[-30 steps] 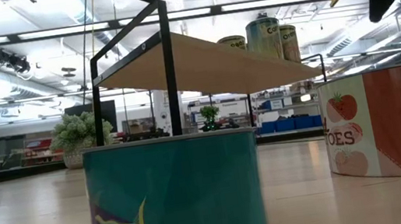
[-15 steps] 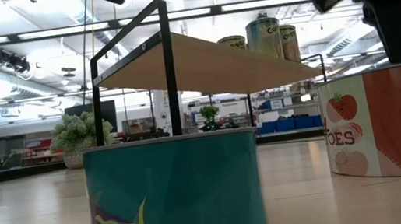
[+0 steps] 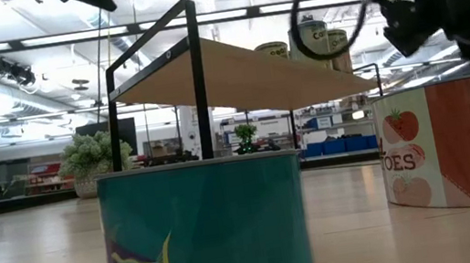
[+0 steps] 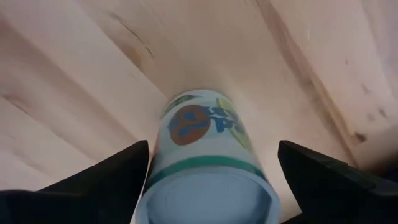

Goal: Pick and place cans onto a shelf
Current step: Put the canned mixed vegetables on the shelf

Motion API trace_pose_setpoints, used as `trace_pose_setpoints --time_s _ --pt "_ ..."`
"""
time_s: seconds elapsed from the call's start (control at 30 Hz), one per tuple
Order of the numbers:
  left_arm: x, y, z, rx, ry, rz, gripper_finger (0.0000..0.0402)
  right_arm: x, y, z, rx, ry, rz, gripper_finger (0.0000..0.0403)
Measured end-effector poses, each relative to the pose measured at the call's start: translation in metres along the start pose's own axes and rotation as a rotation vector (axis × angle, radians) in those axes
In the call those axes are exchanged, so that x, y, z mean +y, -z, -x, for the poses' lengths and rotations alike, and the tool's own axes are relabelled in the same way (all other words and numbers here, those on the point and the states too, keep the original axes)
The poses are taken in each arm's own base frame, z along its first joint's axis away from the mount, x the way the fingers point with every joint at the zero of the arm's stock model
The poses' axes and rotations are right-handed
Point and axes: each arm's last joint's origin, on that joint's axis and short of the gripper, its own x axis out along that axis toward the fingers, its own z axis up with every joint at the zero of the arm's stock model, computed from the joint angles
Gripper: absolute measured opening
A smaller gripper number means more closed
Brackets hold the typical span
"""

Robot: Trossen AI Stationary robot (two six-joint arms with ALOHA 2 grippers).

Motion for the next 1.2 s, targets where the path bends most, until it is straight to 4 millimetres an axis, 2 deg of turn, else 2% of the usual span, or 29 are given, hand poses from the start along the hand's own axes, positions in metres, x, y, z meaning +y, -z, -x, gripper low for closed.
trace_pose_setpoints --time_s 0.37,0.53,0.63,0.8,1.03,1.2 --pt "-0.005 0.003 0.002 -0.013 -0.016 -0.003 0.0313 -0.009 0.004 -0.025 0.072 -0.042 -0.019 0.0361" --pt "-0.005 0.003 0.002 -0.013 -0.016 -0.003 0.0313 -0.009 0.004 -0.029 0.085 -0.061 -0.012 0.0323" --pt "-0.005 0.003 0.002 -0.013 -0.016 -0.003 0.0313 -0.005 0.003 -0.022 0.08 -0.077 0.015 0.0295" --pt "-0.005 0.003 0.002 -0.017 -0.023 -0.002 0.0313 0.004 -0.004 0.005 0.057 -0.105 0.055 0.0275" --pt "-0.005 0.001 0.002 -0.032 -0.028 -0.041 0.0313 0.01 -0.02 0.078 -0.114 -0.064 0.076 0.0282" --pt "-0.005 -0.001 0.002 -0.07 -0.061 -0.099 0.0313 0.009 -0.036 0.126 -0.274 -0.129 0.049 0.0282"
